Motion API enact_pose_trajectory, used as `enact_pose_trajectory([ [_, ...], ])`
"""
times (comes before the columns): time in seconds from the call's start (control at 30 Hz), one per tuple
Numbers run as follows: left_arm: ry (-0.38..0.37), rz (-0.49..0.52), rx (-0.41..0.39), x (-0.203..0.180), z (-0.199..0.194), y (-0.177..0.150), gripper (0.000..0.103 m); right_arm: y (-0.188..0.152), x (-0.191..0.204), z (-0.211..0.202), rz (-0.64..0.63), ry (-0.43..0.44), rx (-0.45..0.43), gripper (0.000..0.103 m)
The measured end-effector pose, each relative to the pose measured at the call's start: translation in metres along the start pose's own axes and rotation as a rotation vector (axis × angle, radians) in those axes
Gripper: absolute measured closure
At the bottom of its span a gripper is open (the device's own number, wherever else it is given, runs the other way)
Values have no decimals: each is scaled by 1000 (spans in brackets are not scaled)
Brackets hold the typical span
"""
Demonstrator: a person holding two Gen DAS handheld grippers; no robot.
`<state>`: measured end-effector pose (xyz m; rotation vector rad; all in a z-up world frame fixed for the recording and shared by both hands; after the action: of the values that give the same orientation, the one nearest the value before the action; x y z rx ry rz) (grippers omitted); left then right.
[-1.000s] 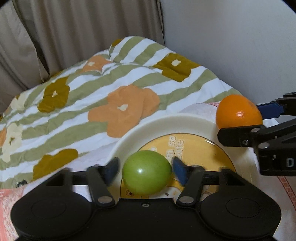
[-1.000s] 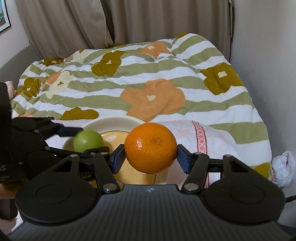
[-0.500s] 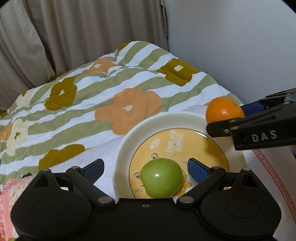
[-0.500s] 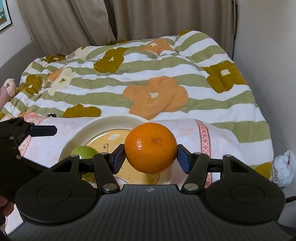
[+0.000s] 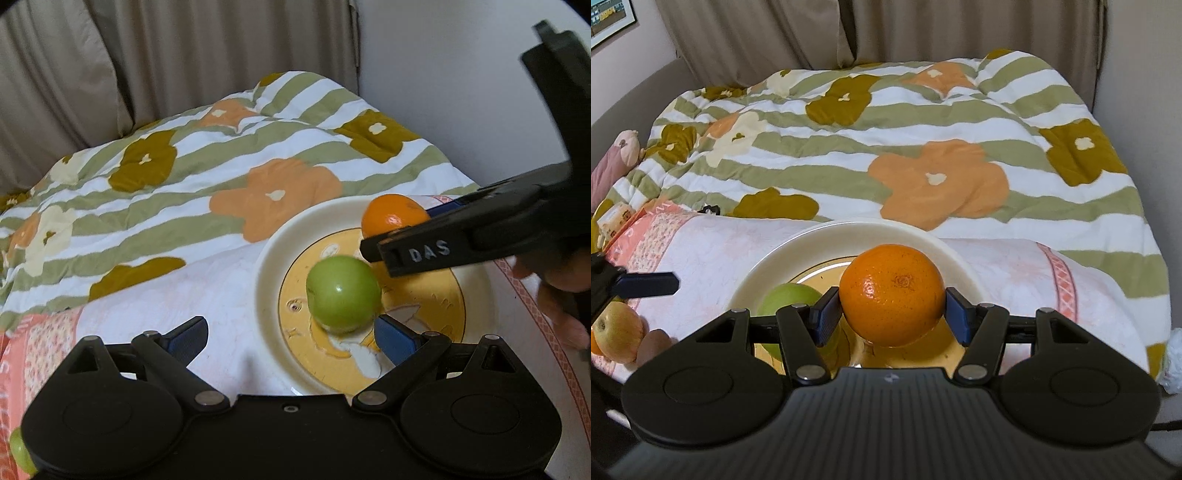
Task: Organize fruits
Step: 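Open the left tool to drop the apple while the right tool releases the orange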
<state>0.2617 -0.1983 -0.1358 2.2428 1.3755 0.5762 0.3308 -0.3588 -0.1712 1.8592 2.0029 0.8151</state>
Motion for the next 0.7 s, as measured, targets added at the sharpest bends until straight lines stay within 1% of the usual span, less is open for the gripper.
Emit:
enact_pose_trajectory([
  [0.2,18,-28,4,5,-2,-5,4,5,2,14,-12,-6,6,28],
  [0.27,22,-36,3,7,-3,-6,4,6,3,15,-19,-16,2,25],
  [0.3,25,-39,3,8,-3,-6,4,7,4,13,-23,-16,-14,22],
  [0.37,32,-46,3,9,-4,-6,4,9,6,8,-42,-24,-40,0],
  [0.47,48,-62,4,10,-5,-8,4,10,4,-2,-29,-39,-73,0],
  [0.53,49,-72,5,12,-8,-9,4,9,1,-4,-10,-30,-65,0],
  [0.7,49,-83,-3,14,-15,-9,4,9,-4,-11,7,-42,-65,0],
])
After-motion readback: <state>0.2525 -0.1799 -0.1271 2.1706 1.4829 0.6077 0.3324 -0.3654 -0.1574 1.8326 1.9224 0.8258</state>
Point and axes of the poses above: each gripper's, at about its wrist camera, not at the fingertips, and z roughly the way its jaws point, x to its left, y to its top, the point moved 5 cm from there along z, roughly the way its jaws point, and after that the axes turned 3 degrees about x, right-handed, at the moved point
